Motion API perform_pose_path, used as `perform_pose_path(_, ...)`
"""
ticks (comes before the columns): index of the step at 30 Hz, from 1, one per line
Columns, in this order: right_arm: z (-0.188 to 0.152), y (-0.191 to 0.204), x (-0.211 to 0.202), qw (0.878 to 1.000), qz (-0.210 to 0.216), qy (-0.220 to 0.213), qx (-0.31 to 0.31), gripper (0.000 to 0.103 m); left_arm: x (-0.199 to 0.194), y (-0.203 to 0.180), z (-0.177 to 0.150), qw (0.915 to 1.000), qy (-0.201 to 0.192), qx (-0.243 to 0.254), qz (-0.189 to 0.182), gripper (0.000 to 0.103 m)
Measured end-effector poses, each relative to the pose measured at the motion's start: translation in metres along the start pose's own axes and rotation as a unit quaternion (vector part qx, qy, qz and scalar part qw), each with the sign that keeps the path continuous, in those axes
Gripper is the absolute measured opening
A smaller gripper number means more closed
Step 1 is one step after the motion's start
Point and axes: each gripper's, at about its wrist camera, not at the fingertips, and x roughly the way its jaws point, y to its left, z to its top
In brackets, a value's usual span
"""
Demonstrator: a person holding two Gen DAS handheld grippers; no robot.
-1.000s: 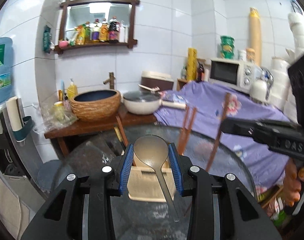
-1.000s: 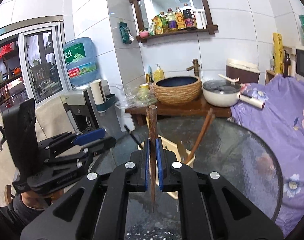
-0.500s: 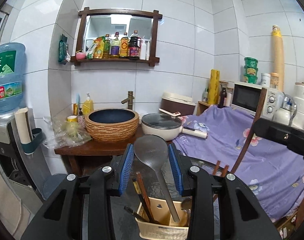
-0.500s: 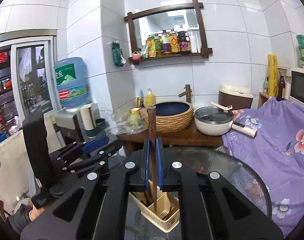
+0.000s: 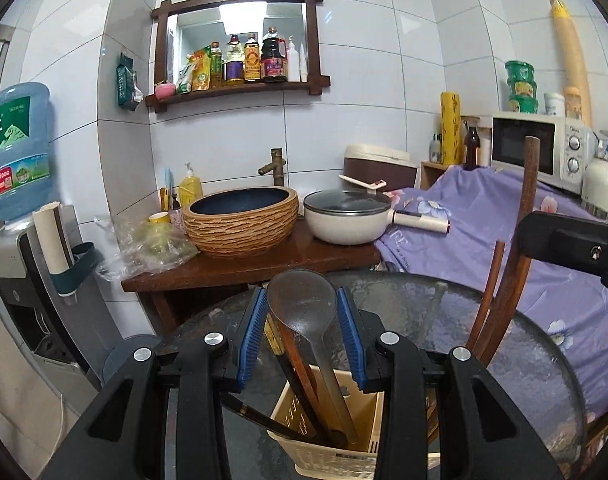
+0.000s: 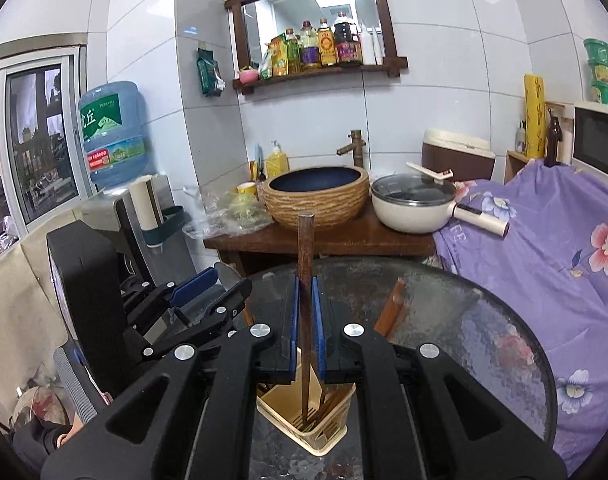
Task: Organize utensils
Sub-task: 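Open both tools to release the spoon and chopstick in the basket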
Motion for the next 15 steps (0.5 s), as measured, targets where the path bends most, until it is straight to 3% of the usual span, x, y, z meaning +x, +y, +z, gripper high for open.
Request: perform_pose_path(15, -0.039, -0.014, 0.015, 1.0, -0.009, 0.022, 0.004, 0.008, 0.015, -0.016, -0.039, 0.9985, 0.036, 0.036, -0.019, 0.035)
